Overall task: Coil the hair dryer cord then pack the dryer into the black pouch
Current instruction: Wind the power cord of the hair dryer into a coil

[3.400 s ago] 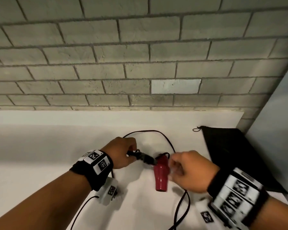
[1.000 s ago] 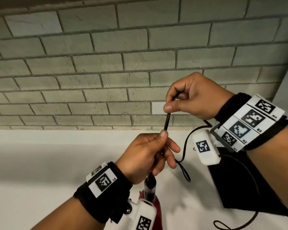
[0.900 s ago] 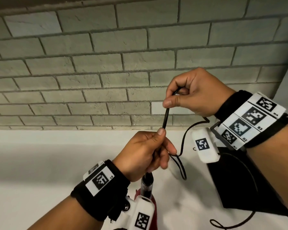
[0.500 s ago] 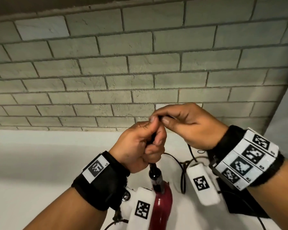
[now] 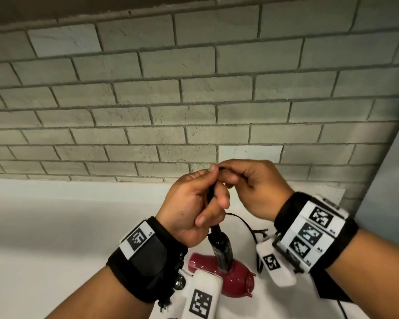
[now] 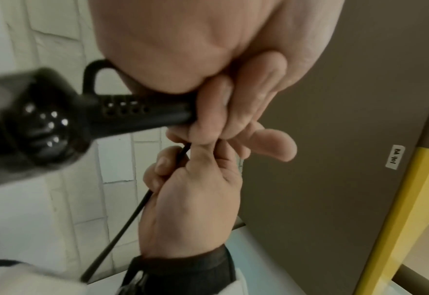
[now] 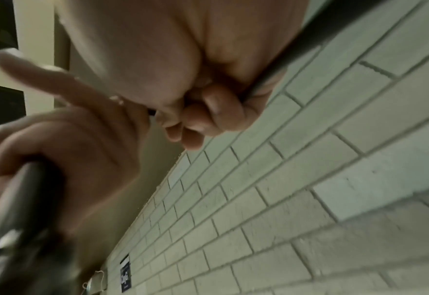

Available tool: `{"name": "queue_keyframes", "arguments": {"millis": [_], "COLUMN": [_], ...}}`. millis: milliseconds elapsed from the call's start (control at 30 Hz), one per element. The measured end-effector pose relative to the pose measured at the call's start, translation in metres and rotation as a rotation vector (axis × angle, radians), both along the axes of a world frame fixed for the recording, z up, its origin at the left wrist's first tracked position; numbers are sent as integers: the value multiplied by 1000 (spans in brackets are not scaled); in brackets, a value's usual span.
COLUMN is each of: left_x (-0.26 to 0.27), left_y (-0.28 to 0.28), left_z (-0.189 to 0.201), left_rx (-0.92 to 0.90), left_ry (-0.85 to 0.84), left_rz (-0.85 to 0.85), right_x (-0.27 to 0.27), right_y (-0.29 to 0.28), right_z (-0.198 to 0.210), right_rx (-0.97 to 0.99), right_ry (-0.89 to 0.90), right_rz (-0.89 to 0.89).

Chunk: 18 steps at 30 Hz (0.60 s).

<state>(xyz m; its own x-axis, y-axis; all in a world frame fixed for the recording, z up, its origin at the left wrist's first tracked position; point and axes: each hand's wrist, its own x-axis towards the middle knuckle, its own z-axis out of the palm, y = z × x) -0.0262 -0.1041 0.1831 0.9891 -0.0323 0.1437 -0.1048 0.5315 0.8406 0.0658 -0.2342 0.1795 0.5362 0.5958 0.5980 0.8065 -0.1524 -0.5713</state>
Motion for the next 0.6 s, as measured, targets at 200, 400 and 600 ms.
{"name": "queue_keyframes", "arguments": {"millis": [200,400,600], "left_x": [1,2,5], "left_y": [0,-7,-16], "left_z": [-15,-23,-28], "left_rx": [-55,-92,-113], "left_ry": [70,114,86], "left_rz": [17,-46,-221], "right_x": [-16,-25,-31], "right_y": [-4,-9,1], "right_z": [-34,-41,-43], "right_rx": [-95,-82,65], "right_ry": [27,112,323], "right_rz": [-169,-251,-236]}}
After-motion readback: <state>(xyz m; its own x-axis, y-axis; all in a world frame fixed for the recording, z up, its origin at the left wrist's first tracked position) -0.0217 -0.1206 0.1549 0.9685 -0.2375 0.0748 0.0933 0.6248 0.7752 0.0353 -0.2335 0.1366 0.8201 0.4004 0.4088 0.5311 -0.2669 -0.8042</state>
